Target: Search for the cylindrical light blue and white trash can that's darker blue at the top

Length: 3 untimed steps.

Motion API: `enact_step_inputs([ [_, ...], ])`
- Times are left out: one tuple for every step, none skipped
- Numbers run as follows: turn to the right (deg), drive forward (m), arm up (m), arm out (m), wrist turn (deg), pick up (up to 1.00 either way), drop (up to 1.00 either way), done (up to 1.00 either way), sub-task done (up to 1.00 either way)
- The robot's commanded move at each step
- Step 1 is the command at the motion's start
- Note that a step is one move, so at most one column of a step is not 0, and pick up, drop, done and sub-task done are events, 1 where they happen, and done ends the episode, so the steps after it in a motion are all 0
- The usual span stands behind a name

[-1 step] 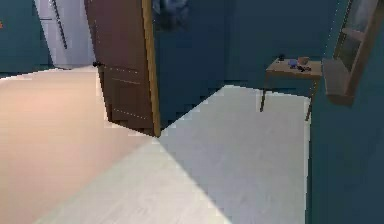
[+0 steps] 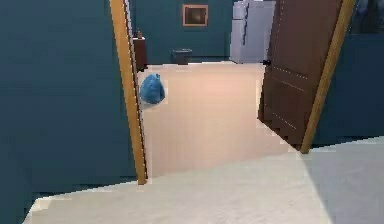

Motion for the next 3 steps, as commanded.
enact_step_inputs([
  [-45.0, 0.00, 0.00, 0.00, 0.0, 0.00, 0.00, 0.00, 0.00],
  [-45.0, 0.00, 0.00, 0.00, 0.0, 0.00, 0.00, 0.00, 0.00],
  [-9.0, 0.00, 0.00, 0.00, 0.0, 0.00, 0.00, 0.00, 0.00],
])
